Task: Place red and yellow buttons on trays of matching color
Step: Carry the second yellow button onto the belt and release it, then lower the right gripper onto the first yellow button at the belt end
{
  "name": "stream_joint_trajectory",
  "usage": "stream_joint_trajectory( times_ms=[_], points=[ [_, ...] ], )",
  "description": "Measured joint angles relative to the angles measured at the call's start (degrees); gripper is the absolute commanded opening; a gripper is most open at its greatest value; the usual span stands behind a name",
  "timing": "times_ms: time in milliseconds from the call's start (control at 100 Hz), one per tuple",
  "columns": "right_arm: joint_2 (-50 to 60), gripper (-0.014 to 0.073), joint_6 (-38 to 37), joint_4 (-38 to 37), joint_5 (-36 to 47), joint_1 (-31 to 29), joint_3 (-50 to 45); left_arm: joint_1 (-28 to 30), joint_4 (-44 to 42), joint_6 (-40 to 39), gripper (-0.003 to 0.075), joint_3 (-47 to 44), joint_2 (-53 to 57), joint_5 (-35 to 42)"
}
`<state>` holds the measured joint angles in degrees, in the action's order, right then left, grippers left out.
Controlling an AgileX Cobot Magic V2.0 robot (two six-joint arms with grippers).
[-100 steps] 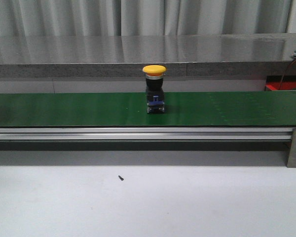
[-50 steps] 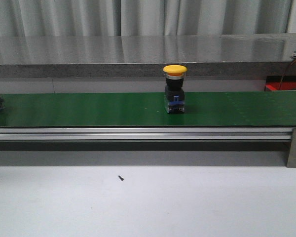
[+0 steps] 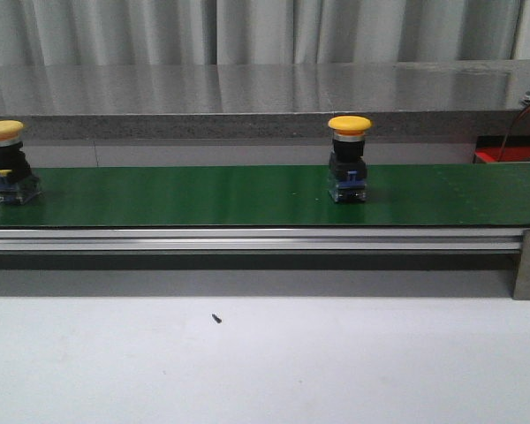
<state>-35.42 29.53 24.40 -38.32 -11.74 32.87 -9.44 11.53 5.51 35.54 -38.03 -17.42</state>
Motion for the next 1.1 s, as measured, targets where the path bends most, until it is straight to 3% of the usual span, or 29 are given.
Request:
stream_joint_trajectory(
  times_ms=[90,270,890,980,1100],
  points=[
    [0.0,-0.0096,0.0,0.0,0.0,0.0,0.0,-0.1,0.0,0.0,0.0337,-4.0,5.4,0.0],
    [0.0,-0.0096,0.0,0.0,0.3,0.0,0.0,-0.1,0.0,0.1,-0.0021,-10.1,13.9,-0.5],
    [0.0,-0.0076,0.0,2.2,1.1,0.0,0.0,-0.1,0.0,0.1,-0.0019,-12.6,17.4,-0.5],
    [0.0,0.0054,0.0,2.6,1.1,0.0,0.0,-0.1,0.0,0.1,-0.002,-12.6,17.4,-0.5],
    [-0.7,0.0428,0.0,2.8,-0.5,0.0,0.2,-0.1,0.0,0.1,-0.002,-12.6,17.4,-0.4]
  ],
)
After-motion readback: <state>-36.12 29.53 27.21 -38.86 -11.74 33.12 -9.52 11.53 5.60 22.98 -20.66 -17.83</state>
